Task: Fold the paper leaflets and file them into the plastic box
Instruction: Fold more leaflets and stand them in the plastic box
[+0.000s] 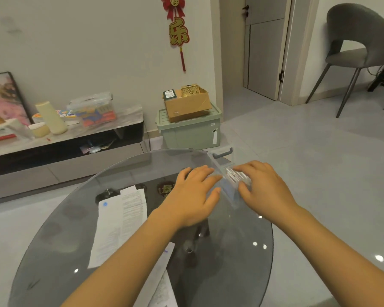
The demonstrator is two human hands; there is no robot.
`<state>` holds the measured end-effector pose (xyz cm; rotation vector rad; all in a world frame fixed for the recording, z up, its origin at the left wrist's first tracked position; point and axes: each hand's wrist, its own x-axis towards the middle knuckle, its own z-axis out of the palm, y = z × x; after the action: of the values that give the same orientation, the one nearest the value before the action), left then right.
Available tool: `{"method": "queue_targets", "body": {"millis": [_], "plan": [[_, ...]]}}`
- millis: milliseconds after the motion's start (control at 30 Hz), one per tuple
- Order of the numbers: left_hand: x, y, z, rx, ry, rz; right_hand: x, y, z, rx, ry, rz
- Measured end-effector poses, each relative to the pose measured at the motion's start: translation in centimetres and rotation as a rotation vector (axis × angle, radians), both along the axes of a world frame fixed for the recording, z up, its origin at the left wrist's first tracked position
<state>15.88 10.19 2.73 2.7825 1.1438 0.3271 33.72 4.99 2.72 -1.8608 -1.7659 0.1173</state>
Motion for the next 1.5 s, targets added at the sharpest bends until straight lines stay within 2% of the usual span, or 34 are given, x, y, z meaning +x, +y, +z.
{"method": "queue_targets", "body": {"millis": [300, 467, 567, 967, 1100, 1267, 1400, 1500], "plan": [[-8.1, -6.9, -2.2, -0.079, 0.037, 0.235, -6.8, -2.3, -1.8, -0.075, -0.051, 0.306], [-10.9, -8.4, -3.5, -0.195, 0.103, 0.362, -9.1, -2.5, -2.9, -0.119, -0.104, 0.388], [-12.7, -8.7, -4.0, -0.228, 0.168, 0.360, -10.1, -2.5, -3.5, -0.141, -0.166, 0.437], [-17.6, -9.7, -5.8, -0.457, 0.133, 0.321, -12.4, -3.1, -5.8, -0.242, -0.323, 0.627], [-16.8, -9.8, -5.9, -0.448, 0.131, 0.274, -12.9, -2.7, -6.0, -0.292, -0.298, 0.602], [-16.1, -10.1, -6.0, -0.474, 0.053, 0.236, -12.8, -1.9, -5.4, -0.265, -0.008, 0.424], [-15.3, -10.4, -6.3, -0.476, 0.040, 0.199, -10.9, 0.0, -5.6, -0.196, -0.198, 0.288], [-14.9, -10.4, -6.6, -0.489, 0.047, 0.160, -9.7, 0.4, -5.5, -0.219, -0.271, 0.265]]}}
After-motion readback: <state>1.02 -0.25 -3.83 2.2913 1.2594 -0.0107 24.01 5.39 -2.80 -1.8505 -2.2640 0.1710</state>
